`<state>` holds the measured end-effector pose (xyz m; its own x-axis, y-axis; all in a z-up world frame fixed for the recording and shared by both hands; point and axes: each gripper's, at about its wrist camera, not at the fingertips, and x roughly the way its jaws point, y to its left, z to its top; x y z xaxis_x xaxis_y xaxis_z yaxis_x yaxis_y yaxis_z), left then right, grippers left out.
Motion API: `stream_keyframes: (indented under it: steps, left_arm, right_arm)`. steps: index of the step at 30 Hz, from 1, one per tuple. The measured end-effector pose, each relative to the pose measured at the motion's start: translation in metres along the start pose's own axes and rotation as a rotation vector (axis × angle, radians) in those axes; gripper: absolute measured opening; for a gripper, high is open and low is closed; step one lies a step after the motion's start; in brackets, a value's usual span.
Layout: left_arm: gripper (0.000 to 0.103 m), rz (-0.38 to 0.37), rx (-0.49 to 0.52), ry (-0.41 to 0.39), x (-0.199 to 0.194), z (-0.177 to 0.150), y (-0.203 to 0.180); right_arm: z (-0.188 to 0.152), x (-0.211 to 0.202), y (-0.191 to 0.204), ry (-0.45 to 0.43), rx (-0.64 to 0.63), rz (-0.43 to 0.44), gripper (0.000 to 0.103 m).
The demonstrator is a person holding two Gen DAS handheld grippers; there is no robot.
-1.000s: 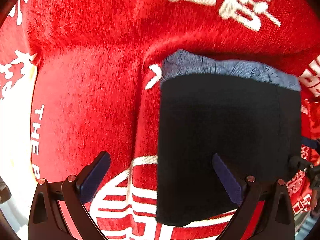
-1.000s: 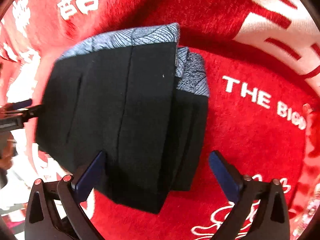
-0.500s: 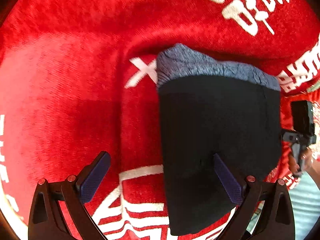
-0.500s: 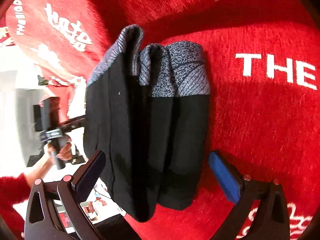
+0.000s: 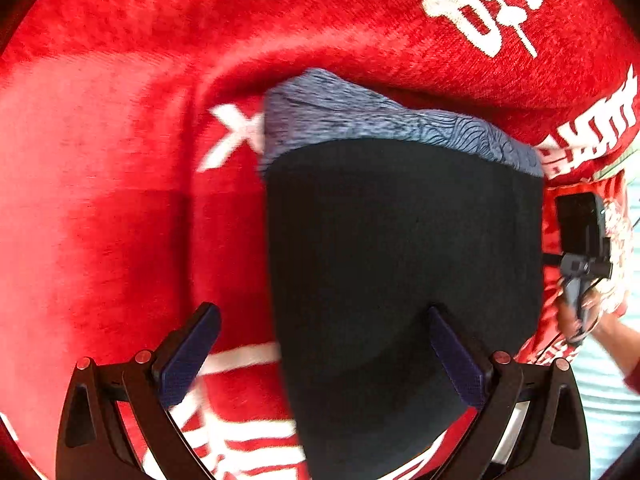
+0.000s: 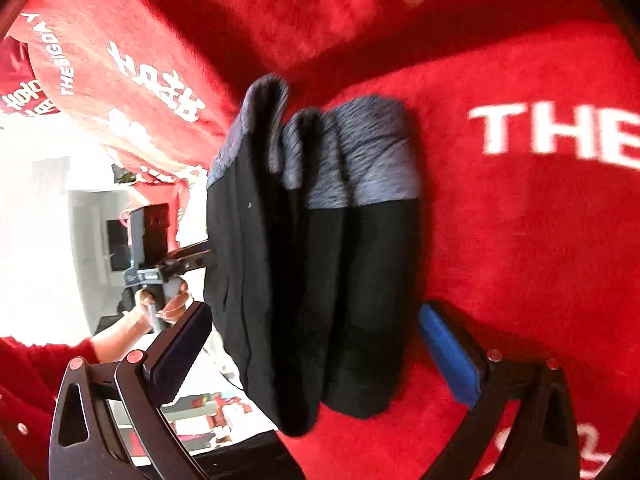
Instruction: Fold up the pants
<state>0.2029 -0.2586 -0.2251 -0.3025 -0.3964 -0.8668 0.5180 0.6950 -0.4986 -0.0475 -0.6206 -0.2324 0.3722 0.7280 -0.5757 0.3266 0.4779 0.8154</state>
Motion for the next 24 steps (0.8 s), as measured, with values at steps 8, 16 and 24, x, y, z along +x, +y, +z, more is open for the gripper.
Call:
stream_keyframes:
  steps: [8,16,24]
  left_arm:
    - [0.073,0.055,0.059,-0.088,0.001,-0.012,-0.057]
    - [0.062,0.087,0.086,-0.113,-0.019,-0.017,-0.095]
    - [0.062,0.123,0.066,-0.11,-0.037,-0.08,-0.109]
  right_arm:
    - [0.0,0.007,0.011,-0.02,0.089,-0.127,0.053]
    - [-0.021,-0.016,0.043,-0.07,0.065,-0.032,0.038]
    - [-0.086,-0.027,0.057,-0.048,0.096,0.03,0.038]
